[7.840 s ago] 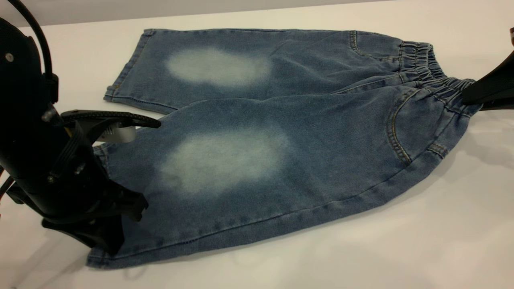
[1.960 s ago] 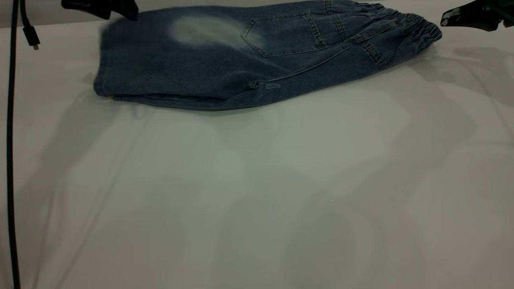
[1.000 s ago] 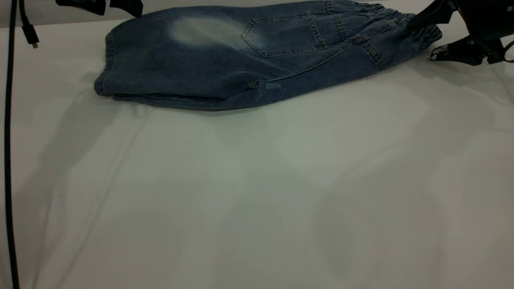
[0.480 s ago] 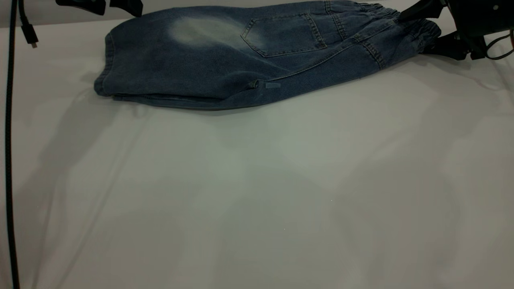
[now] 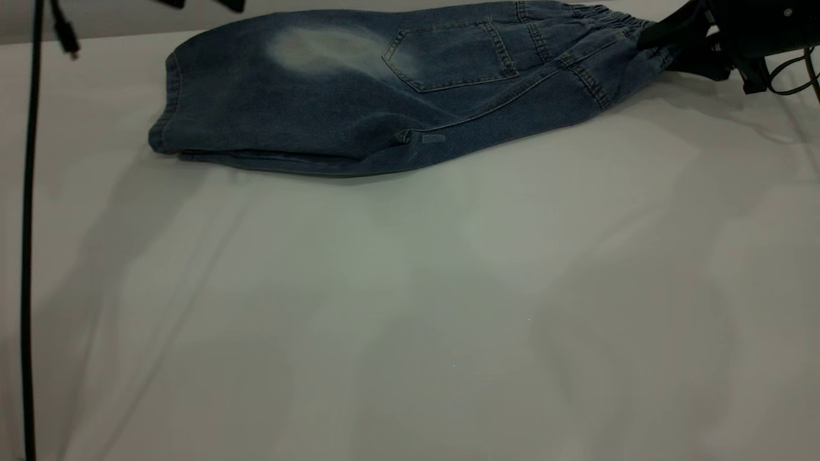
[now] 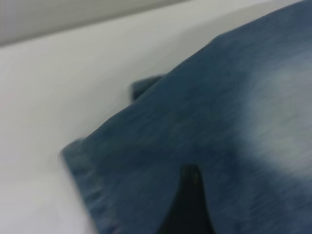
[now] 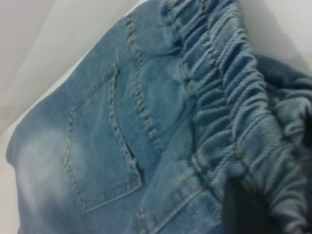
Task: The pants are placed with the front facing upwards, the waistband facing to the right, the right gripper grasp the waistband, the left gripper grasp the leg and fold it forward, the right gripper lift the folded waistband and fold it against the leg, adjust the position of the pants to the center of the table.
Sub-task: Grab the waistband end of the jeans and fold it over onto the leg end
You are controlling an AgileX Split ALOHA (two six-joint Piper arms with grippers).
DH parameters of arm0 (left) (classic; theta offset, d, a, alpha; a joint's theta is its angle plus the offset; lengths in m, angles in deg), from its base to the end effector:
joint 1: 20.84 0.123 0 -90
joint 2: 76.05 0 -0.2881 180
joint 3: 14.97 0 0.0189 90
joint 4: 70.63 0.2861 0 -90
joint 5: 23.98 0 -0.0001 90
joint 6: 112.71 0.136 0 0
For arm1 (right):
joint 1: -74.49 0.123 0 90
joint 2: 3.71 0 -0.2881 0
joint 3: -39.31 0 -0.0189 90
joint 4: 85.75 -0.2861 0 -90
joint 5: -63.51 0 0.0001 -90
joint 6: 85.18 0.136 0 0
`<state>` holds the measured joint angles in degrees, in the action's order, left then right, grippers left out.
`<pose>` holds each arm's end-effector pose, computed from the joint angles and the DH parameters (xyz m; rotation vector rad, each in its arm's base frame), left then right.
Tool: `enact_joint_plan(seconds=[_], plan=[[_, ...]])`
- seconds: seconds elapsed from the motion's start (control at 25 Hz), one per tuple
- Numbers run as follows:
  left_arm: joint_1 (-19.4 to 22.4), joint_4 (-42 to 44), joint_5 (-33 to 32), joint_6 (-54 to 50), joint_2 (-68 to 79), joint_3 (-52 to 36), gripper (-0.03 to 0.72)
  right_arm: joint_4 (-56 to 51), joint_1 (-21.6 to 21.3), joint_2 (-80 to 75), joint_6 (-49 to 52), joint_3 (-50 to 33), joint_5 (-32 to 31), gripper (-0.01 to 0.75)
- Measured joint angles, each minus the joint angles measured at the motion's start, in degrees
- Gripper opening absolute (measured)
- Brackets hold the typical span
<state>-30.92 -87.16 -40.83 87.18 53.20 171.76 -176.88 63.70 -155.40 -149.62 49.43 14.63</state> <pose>0.5130 -0.1026 0.1063 0.3350 2.3992 -0.1480 0.5137 0.0064 -0.0215 0.3985 2.3283 1.1688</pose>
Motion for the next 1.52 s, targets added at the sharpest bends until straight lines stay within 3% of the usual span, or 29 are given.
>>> enact_joint_plan(seconds=[0.4, 1.04, 1.2, 1.52], plan=[[-6.1, 0.0, -6.4, 0.6, 3.0, 11.3, 0.548, 0.8, 0.0, 1.8, -0.4, 0.0, -1.0, 0.099], [-12.5, 1.9, -35.2, 0.4, 27.9, 47.8, 0.548, 5.3, 2.3, 9.6, 1.2, -0.1, -2.6, 0.099], [-14.1, 5.5, -37.1, 0.4, 32.3, 53.4, 0.548, 5.3, 3.8, 10.9, 1.4, -0.1, -3.4, 0.099], [-14.5, 8.1, -36.3, 0.4, 35.2, 53.9, 0.548, 5.3, 5.1, 14.5, 1.8, -0.1, -5.9, 0.099]])
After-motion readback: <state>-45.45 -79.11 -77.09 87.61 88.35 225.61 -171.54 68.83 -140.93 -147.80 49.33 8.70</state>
